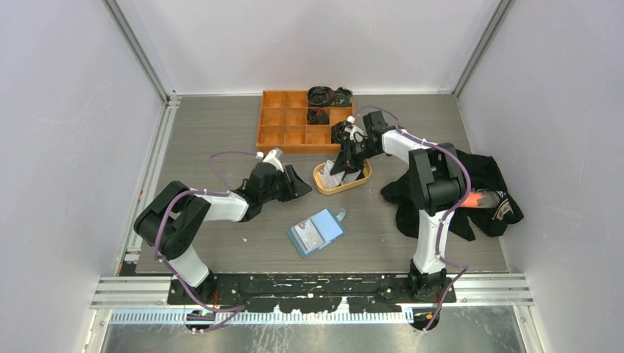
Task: Put the credit cards into the card holder
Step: Pick up the credit card from the storage box.
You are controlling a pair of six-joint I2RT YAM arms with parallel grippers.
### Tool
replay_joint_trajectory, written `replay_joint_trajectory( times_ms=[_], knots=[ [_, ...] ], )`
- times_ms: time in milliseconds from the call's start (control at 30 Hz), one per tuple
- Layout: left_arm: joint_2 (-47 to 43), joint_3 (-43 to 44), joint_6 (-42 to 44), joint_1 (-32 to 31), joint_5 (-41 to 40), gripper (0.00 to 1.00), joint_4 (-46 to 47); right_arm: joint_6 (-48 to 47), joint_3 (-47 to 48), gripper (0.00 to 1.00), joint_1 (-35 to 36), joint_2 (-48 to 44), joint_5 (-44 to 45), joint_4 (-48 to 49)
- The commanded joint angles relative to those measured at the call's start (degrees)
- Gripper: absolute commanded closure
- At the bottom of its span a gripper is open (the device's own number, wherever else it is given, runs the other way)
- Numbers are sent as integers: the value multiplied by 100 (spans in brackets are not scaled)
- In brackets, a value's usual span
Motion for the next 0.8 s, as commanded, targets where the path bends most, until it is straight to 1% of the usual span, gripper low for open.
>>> replay_joint_trajectory(
  times_ms=[0, 267, 467, 667, 767],
  knots=[
    [-243, -103, 17, 70, 186, 52, 634, -48, 92, 78, -87, -151, 42, -8],
    [-219, -202, -9, 105, 360, 52, 897, -55, 92, 80, -173, -196, 169, -42],
    [-194, -305, -62, 152, 495, 52, 1193, -95, 72, 92, -250, -302, 257, -68],
    [-147, -468, -135, 202, 784, 51, 1740, -244, 19, 93, -325, -607, 511, -78],
    [-119, -571, -264, 225, 1017, 50, 2157, -414, -46, 94, -389, -810, 613, -112]
  ],
)
